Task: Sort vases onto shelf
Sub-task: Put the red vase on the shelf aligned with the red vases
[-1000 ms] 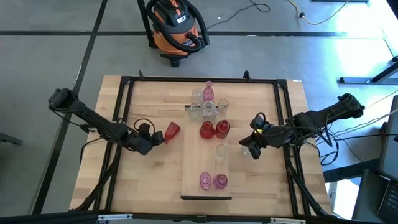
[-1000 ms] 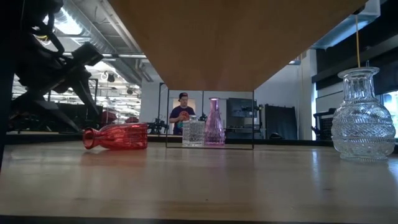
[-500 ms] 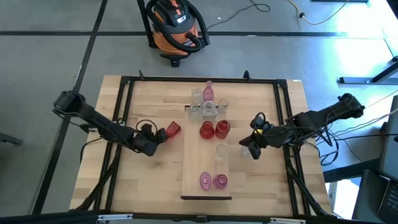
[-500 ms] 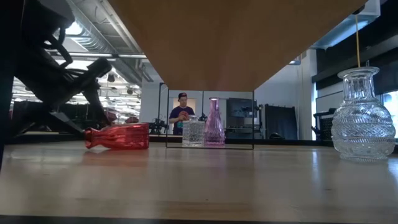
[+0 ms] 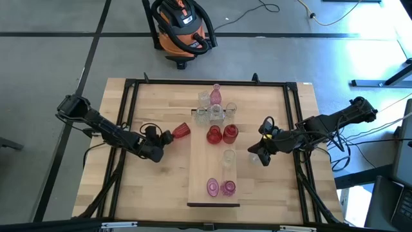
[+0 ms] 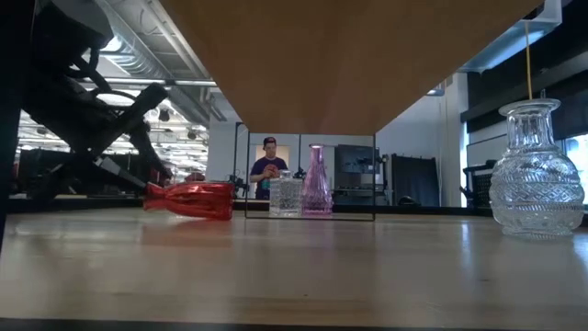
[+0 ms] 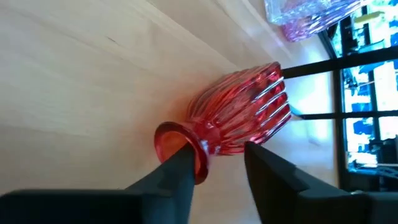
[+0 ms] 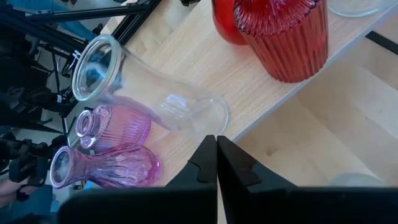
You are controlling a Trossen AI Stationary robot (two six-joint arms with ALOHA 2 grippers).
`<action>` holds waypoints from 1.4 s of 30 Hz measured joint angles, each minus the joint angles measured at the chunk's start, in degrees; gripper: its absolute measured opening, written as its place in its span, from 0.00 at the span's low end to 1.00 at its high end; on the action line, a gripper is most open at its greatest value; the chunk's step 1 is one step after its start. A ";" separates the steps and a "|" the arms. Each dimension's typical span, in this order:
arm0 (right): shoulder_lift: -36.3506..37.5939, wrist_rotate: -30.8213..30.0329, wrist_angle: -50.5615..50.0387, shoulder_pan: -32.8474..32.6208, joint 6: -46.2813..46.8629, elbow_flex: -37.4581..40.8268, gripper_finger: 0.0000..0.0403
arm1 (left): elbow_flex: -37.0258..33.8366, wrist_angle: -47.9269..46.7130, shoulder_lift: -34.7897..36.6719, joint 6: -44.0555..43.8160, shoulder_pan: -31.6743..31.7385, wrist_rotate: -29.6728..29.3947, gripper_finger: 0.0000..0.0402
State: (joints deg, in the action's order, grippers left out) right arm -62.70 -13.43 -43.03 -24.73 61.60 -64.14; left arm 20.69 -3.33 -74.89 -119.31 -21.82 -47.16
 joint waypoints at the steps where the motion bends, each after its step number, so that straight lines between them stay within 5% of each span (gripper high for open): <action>1: 0.00 0.00 0.02 0.00 0.02 0.00 0.00 | 0.00 -0.39 0.00 0.41 0.00 0.18 0.28; 7: 0.00 0.00 0.04 0.00 0.07 0.00 0.00 | 0.00 -1.12 0.07 2.21 -0.10 1.50 0.05; 13: 0.00 0.00 0.04 0.00 0.07 0.00 0.00 | 2.48 -4.96 5.05 14.01 -0.57 9.03 0.02; 23: 0.00 0.59 0.02 0.00 -0.70 0.00 0.00 | 31.85 -53.89 9.81 46.72 4.43 26.28 0.01; 28: 0.00 0.59 -0.02 0.00 -2.15 0.00 0.00 | 44.31 -67.35 4.27 61.12 9.44 32.24 0.01; 34: 0.00 0.60 0.01 0.00 -3.06 0.00 0.00 | 51.46 -80.25 -10.53 77.39 11.97 35.75 0.01; 42: 0.00 2.36 0.30 0.00 -0.29 0.00 0.00 | 53.11 -83.41 -22.80 84.68 11.54 27.10 0.05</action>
State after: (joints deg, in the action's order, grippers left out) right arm -62.70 -11.07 -42.73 -24.73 61.32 -64.14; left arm 73.80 -86.74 -97.69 -34.63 -10.28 -20.06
